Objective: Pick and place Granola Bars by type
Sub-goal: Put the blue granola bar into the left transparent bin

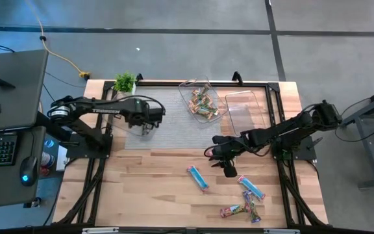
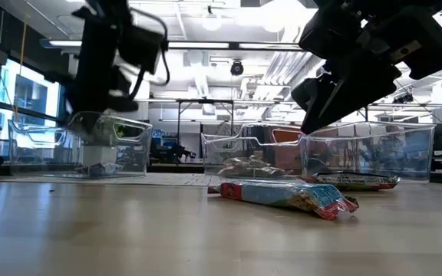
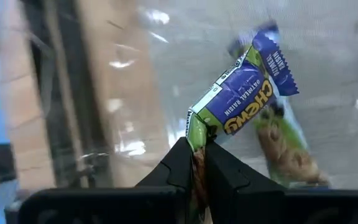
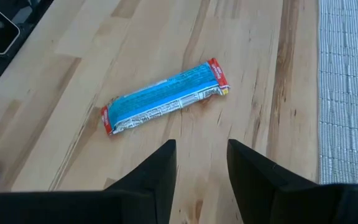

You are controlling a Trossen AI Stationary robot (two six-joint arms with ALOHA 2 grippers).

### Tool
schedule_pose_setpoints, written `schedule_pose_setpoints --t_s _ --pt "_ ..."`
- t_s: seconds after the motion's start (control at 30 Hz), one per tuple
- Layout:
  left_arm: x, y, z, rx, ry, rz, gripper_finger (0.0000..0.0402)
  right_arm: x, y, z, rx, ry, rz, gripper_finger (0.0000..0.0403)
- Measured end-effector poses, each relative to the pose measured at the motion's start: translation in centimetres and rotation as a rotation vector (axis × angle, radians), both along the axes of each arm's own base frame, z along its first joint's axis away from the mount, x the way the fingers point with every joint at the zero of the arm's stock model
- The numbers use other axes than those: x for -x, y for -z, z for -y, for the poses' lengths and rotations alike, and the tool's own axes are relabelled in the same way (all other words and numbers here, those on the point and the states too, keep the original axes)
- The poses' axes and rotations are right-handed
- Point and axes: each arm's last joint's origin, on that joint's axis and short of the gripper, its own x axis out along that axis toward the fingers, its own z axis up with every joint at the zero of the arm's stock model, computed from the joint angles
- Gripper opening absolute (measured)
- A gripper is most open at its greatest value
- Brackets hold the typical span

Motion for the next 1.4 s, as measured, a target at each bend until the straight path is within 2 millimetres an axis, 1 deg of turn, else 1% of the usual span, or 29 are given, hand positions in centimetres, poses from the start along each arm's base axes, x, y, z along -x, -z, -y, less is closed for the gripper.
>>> schedule_pose_setpoints --t_s 0.07,0.13,0.3,0.4,0.57,0.67,0.77,0.83,0.9,0.97,1.07,1.2,1.3,1.4 --pt "-0.2 1.0 -0.1 0.028 0.02 0.047 0.0023 0.0 0.0 0.0 0.012 -0.012 0.004 0.0126" --pt "-0.3 1.5 -0.3 0.028 0.012 0.087 0.0024 0.0 0.0 0.0 0.013 -0.017 0.002 0.0126" --pt "-0.2 1.6 -0.4 0.017 0.019 0.078 0.0042 0.1 0.1 0.0 0.012 -0.018 -0.004 0.0126" --pt "-0.1 1.5 -0.4 0.015 0.043 0.058 0.007 0.1 0.1 0.0 0.011 -0.018 -0.006 0.0126" --pt "-0.1 1.5 -0.4 -0.004 0.048 0.055 0.0128 0.1 0.1 0.0 0.011 -0.018 -0.003 0.0126" --pt "-0.4 1.3 -0.6 -0.035 0.052 0.067 0.0153 0.0 0.0 0.0 0.01 -0.009 0.005 0.0126" --pt "-1.0 0.4 -0.8 -0.084 0.056 0.084 0.0162 0.1 -0.2 0.1 0.019 0.019 0.003 0.0126" --pt "-1.5 -0.8 -1.1 -0.139 0.056 0.111 0.0162 0.0 -1.0 0.2 0.014 0.071 0.005 0.0126" --pt "-1.7 -1.8 -1.2 -0.17 0.065 0.101 0.0161 0.3 -2.0 0.2 0.004 0.092 -0.018 0.0126" --pt "-2.2 -3.0 -1.4 -0.188 0.092 0.109 0.0161 0.8 -2.9 0.3 -0.007 0.114 -0.052 0.0126" --pt "-2.7 -4.6 -1.5 -0.197 0.127 0.134 0.016 2.1 -4.2 0.0 0.012 0.177 -0.119 0.0126" --pt "-3.2 -6.5 -1.7 -0.207 0.157 0.168 0.016 4.0 -5.4 -0.9 0.006 0.248 -0.211 0.0126" --pt "-3.5 -7.2 -1.7 -0.21 0.175 0.182 0.016 5.2 -5.6 -2.2 -0.05 0.28 -0.285 0.0126" --pt "-3.5 -7.3 -1.7 -0.209 0.181 0.18 0.016 6.3 -5.2 -3.5 -0.097 0.304 -0.378 0.0126"
